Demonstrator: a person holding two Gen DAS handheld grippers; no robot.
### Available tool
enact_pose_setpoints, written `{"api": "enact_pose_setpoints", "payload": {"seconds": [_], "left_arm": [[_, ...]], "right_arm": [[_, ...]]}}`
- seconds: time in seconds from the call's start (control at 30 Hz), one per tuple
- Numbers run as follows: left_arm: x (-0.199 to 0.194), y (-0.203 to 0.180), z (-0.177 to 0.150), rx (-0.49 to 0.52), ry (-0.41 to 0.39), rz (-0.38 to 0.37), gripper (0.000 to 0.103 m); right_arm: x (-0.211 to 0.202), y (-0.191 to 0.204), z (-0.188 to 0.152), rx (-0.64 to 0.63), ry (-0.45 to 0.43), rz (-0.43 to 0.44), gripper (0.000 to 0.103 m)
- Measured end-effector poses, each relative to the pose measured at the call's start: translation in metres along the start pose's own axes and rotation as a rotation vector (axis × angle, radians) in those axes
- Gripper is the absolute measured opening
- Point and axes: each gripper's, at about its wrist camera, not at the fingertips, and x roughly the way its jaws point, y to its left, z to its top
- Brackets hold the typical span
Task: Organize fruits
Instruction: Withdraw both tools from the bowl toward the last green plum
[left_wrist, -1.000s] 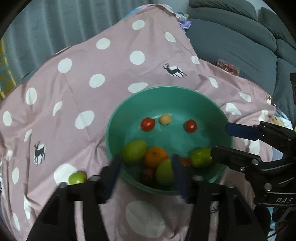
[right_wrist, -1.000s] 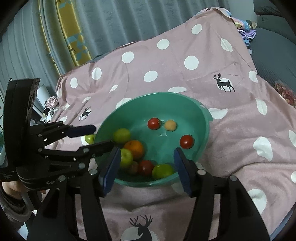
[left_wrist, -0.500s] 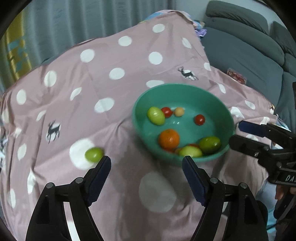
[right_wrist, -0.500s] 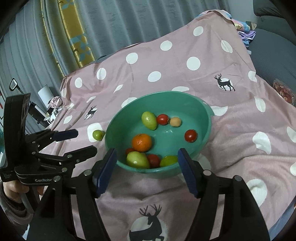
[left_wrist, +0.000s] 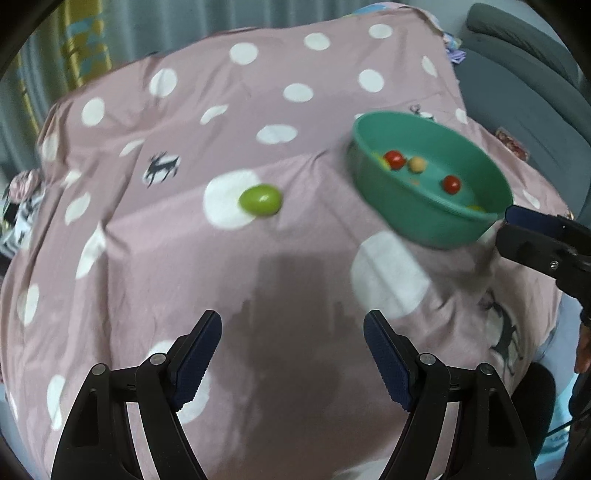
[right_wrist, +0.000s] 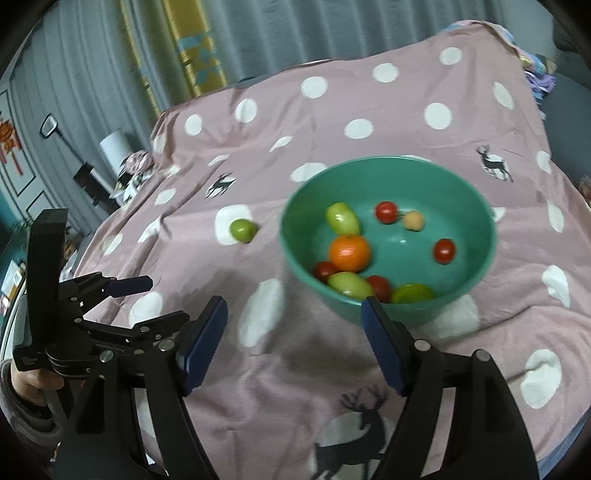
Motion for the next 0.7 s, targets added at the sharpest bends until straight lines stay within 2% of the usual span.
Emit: {"api": "enact_pose_setpoints", "payload": {"seconds": [0.3, 0.7], "left_arm": [[-0.001, 0.022, -0.017, -0.046, 0.015, 0.003, 0.080], [0.004, 0.048, -0.025, -0.118, 0.005, -0.023, 0.080]], "right_arm": [[0.019, 0.035, -0.002, -0.073, 0.059, 0.036, 0.076], [0.037, 0.055, 0.001, -0.103, 0.097, 0.035, 0.076]]}}
